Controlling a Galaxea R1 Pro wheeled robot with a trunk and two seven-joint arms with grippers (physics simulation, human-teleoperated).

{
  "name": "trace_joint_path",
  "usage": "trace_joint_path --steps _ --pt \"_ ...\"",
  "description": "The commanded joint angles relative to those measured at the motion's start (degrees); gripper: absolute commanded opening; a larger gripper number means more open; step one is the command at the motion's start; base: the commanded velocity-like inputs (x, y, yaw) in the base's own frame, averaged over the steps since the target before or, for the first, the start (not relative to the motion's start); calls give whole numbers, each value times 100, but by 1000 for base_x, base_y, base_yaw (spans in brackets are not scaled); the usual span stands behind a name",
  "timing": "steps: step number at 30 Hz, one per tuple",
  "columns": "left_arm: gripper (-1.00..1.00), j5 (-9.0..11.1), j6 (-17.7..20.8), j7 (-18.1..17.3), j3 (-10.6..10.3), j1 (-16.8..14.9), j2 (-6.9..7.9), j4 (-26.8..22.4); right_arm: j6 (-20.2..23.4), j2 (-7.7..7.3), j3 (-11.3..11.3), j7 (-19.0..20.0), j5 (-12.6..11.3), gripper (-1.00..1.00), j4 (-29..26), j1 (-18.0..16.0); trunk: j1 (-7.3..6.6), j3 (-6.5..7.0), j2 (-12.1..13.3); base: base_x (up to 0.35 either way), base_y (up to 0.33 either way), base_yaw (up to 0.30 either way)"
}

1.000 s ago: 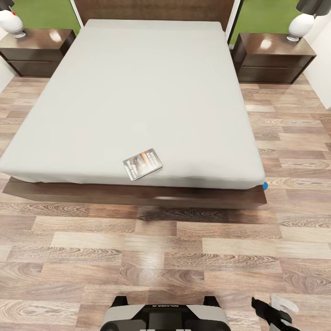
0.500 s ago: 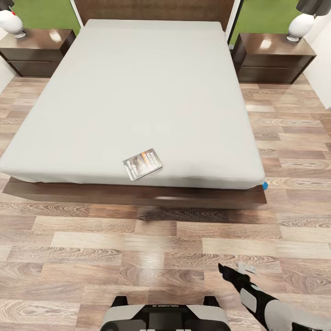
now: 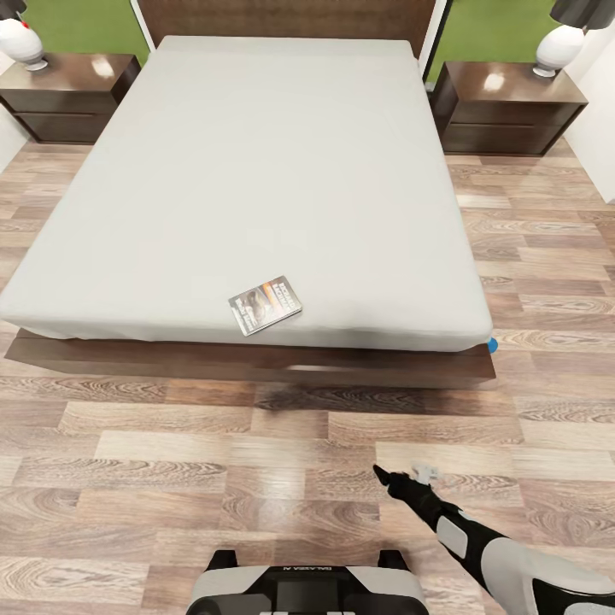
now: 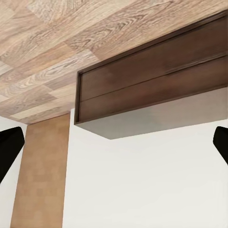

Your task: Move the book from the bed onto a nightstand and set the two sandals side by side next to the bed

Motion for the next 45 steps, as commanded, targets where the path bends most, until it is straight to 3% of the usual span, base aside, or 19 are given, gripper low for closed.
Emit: trace_joint_path --steps 1,10,16,22,31,39,45 --pt "100 2 -18 29 -42 0 -1 3 -10 -5 -47 166 43 100 10 -14 1 -2 -2 0 33 0" --pt "100 1 -12 37 -42 2 -1 3 17 -44 -126 1194 -20 100 -3 -60 1 -2 -2 0 113 0" --pt "100 1 -11 33 -38 -2 6 3 27 -65 -415 1617 -187 100 -5 -62 1 -2 -2 0 134 0" --pt "100 1 -11 27 -35 -3 7 3 38 -82 -513 1898 -238 100 -5 -63 1 -2 -2 0 158 0" --pt "100 -1 -11 23 -36 -3 8 5 90 -90 -557 2118 -259 100 -5 -66 1 -2 -2 0 262 0" --pt "100 -3 -11 23 -35 -3 8 11 548 -90 -590 2185 -260 100 -6 -70 1 -2 -2 0 272 0" --pt "100 -11 -11 23 -44 -1 8 7 647 -73 -698 2206 -287 100 -6 -71 1 -2 -2 0 105 0"
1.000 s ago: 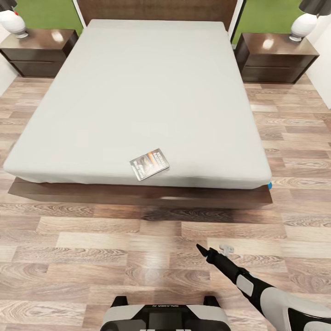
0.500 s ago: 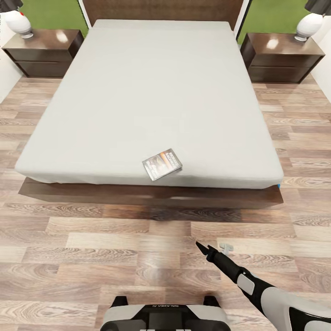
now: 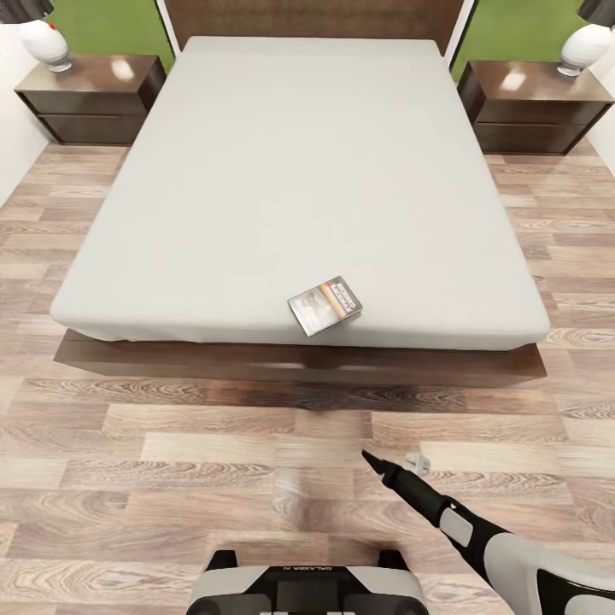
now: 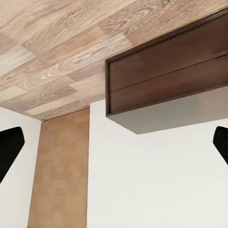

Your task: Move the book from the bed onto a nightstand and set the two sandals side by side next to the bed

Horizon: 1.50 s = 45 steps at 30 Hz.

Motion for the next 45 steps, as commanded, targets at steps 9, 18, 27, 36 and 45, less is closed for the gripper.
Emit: trace_joint_path --steps 9,18,27,36,45 --pt "100 -7 -20 22 -51 5 1 7 -29 23 -479 33 -102 100 14 0 1 -2 -2 0 70 0" --pt "100 -10 -20 22 -57 5 7 9 -26 29 -670 300 -163 100 16 2 1 -2 -2 0 119 0" --pt "100 -13 -20 27 -56 6 6 9 19 -5 -1081 723 -173 100 14 1 1 -2 -2 0 163 0" --pt "100 -13 -12 32 -40 5 8 9 48 -100 -1436 1015 -174 100 6 3 1 -2 -2 12 248 0" --pt "100 2 205 72 -33 5 17 16 50 -242 -1468 1077 -180 100 10 8 1 -2 -2 12 69 0"
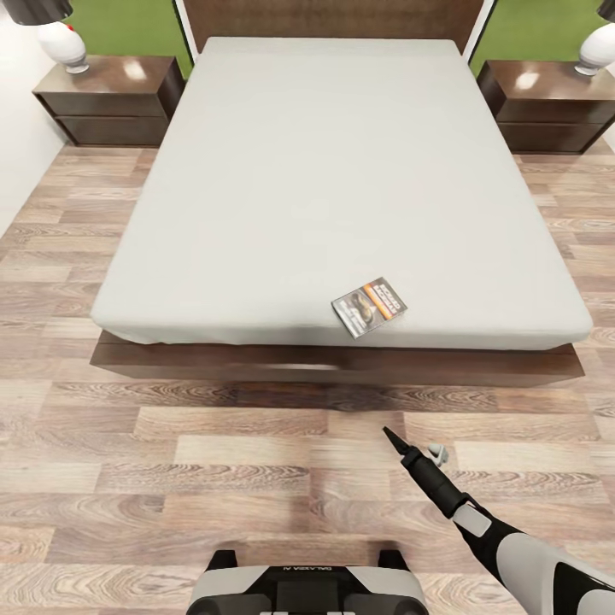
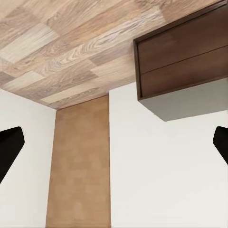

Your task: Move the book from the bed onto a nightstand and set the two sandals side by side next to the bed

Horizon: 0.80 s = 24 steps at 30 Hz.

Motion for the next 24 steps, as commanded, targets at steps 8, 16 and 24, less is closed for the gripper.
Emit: trace_joint_path --steps 8,16,24 --pt "100 251 539 45 -43 19 4 7 -51 -49 -42 6 61 100 -3 2 1 -2 -2 2 12 0" --pt "100 475 1164 -15 -48 25 -2 3 -52 -79 -90 6 61 100 -7 2 1 -2 -2 7 10 0" --pt "100 528 1377 -31 -45 20 -12 -1 -54 -73 -134 -8 64 100 -3 2 1 -2 -2 117 134 0"
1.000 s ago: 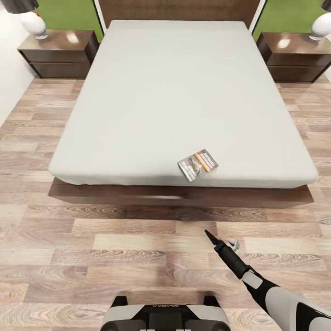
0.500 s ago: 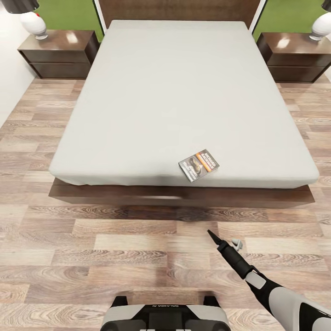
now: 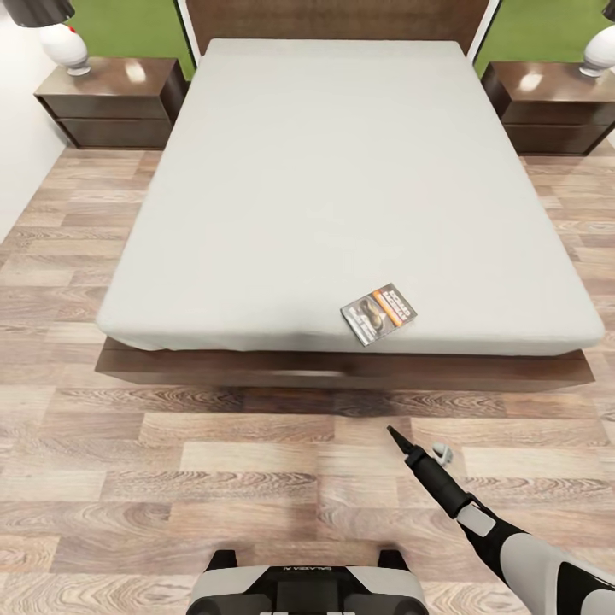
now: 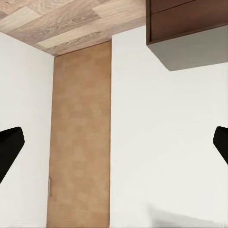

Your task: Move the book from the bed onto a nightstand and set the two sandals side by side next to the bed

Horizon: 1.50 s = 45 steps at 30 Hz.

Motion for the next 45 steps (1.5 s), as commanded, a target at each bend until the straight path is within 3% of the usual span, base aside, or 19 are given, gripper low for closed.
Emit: trace_joint_path --steps 1,17,29,40,45 --pt "100 51 24 13 -49 3 1 -10 -50 -3 -36 -4 61 100 9 1 2 -2 -2 75 84 0" --pt "100 53 70 16 -60 2 -8 -19 -38 -164 -64 -51 45 100 -8 1 2 -2 -2 75 56 0" --pt "100 45 48 21 -72 2 -11 -19 -20 -392 -66 -42 39 100 2 15 2 -2 -2 138 18 0" --pt "100 37 33 26 -90 2 -44 -12 -72 -379 -90 -21 45 100 4 31 2 -2 -2 54 2 0" --pt "100 30 29 26 -98 2 -51 -11 -85 -374 -263 -13 53 100 7 35 2 -2 -2 9 0 0"
